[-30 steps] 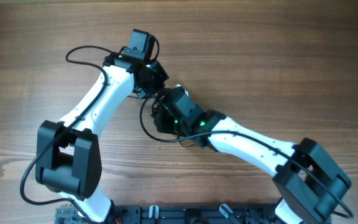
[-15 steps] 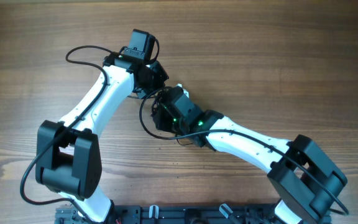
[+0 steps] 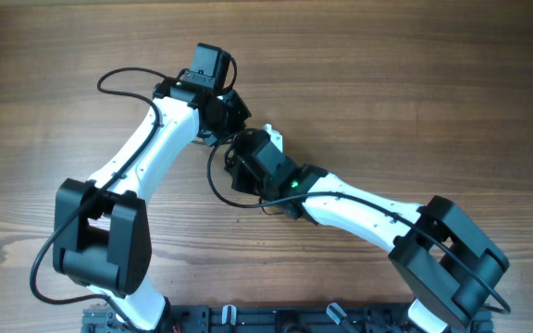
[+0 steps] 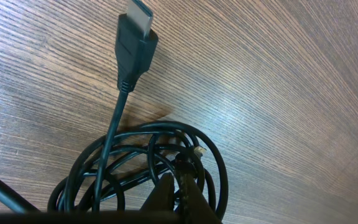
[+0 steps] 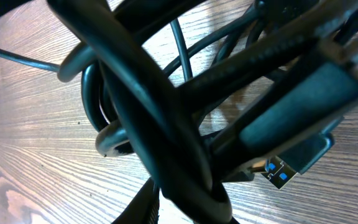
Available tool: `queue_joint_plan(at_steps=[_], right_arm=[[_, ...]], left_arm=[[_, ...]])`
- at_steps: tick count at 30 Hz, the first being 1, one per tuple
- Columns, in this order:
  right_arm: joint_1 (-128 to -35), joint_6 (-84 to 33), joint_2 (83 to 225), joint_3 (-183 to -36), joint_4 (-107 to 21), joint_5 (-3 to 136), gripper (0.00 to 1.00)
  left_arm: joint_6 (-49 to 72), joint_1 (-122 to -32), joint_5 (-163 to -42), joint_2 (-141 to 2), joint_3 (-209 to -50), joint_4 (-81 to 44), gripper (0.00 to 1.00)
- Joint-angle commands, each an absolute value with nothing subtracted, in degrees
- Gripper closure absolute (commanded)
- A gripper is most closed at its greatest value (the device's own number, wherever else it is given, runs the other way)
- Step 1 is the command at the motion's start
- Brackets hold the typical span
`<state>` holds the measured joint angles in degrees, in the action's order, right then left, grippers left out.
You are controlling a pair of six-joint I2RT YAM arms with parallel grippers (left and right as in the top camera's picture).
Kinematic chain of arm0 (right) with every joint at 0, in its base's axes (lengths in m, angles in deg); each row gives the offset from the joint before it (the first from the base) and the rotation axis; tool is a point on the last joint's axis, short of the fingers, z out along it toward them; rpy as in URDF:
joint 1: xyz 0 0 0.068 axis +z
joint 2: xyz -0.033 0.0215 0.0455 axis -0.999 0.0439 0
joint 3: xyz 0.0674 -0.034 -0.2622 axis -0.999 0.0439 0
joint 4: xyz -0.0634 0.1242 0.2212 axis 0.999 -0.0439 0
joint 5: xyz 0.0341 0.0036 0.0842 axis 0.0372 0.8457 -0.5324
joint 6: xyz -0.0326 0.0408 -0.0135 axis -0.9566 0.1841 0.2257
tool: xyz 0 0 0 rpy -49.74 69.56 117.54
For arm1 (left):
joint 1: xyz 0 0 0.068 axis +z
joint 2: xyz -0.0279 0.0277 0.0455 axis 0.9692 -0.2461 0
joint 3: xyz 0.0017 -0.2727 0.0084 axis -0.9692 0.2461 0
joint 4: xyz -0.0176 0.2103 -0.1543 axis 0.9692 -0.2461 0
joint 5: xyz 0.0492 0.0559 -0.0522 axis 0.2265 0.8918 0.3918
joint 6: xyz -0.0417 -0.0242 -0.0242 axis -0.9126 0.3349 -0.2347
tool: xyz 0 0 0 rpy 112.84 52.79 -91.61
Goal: Untangle cables
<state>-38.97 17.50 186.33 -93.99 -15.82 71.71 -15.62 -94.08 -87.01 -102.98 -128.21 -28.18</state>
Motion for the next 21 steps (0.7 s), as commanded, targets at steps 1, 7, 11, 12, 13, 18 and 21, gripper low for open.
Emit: queue_joint_plan(at_steps=[1,7,11,12,13,18,21], right_arm=[[-39.1,17.5,187.5,-94.2,-14.6,76.1,0.80],[-39.2,17.5,187.5,-94.2,-14.0,78.2,0.78],[-39.2,17.7,187.5,-94.2,-13.7,79.5,0.78],[-39.2,17.7,187.5,-94.2,-13.3,79.5,0.78],[-39.2,17.7,187.5,-94.2,-13.3,79.5,0.78],[-39.3,19.6,187.5,-94.2,-12.6,76.9,0.78],[-39.3,21.0,187.5,-94.2,-12.9,70.5,0.78]], left_arm=[[-16.0,-94.3,-86.1,-104.1,-127.4,-28.5,0.93],[-16.0,-94.3,-86.1,-104.1,-127.4,-28.5,0.93],[-16.0,-94.3,-86.1,-104.1,-127.4,-28.5,0.93],[-15.9,-94.3,-86.1,-104.1,-127.4,-28.5,0.93],[-16.0,-94.3,-86.1,-104.1,-127.4,-28.5,0.92],[-15.9,-94.3,-86.1,-104.1,-127.4,-28.5,0.93],[-16.0,-94.3,-86.1,-104.1,-127.4,-28.5,0.93]])
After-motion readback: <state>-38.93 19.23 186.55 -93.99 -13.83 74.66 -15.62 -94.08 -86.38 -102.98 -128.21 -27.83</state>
